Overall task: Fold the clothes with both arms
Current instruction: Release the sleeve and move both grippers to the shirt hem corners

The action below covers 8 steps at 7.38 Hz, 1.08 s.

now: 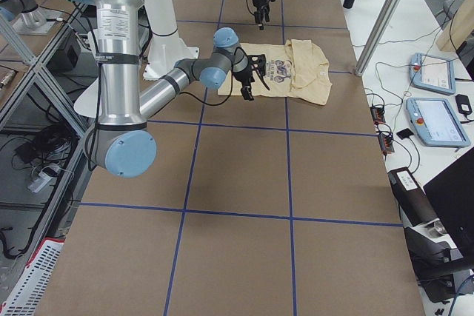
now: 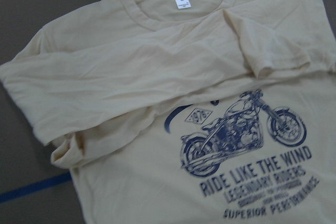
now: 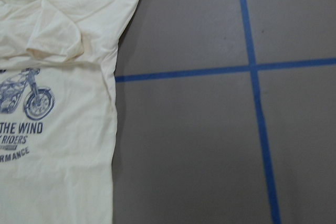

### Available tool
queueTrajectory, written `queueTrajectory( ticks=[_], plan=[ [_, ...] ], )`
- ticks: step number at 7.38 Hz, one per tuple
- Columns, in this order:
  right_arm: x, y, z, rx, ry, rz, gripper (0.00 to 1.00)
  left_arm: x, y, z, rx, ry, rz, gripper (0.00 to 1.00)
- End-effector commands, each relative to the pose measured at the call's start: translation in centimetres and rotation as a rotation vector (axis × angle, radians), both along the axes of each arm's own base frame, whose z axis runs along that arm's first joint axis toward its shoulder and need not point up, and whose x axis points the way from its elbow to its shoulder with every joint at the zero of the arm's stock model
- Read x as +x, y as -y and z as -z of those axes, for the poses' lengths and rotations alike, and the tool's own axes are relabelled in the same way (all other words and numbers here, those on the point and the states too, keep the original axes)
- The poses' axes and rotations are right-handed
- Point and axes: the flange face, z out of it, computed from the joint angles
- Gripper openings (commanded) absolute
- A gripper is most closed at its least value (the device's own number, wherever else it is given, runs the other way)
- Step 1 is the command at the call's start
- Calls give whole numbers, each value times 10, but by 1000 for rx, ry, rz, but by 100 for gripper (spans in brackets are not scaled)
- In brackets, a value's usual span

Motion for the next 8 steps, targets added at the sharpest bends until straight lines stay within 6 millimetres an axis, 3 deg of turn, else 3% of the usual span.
queueTrajectory(
  ticks=[1, 3, 4, 5, 6, 8],
  plan=[
    [-71, -69, 19, -24, 15, -46, 100, 12, -85, -47, -130, -67, 90, 100],
    [-89, -90, 16, -79, 7, -78, 98, 43, -133, -58, -291, -110, 127, 99],
    [-93, -94, 15, -66, -2, -81, 99, 58, -151, -64, -369, -113, 153, 91],
    [-94, -95, 15, -60, -5, -85, 99, 68, -157, -70, -375, -107, 177, 81],
    [-95, -96, 14, -57, -7, -87, 99, 73, -157, -74, -405, -106, 197, 63],
    [-96, -96, 13, -52, -9, -92, 99, 81, -159, -75, -418, -105, 196, 43]
  ],
)
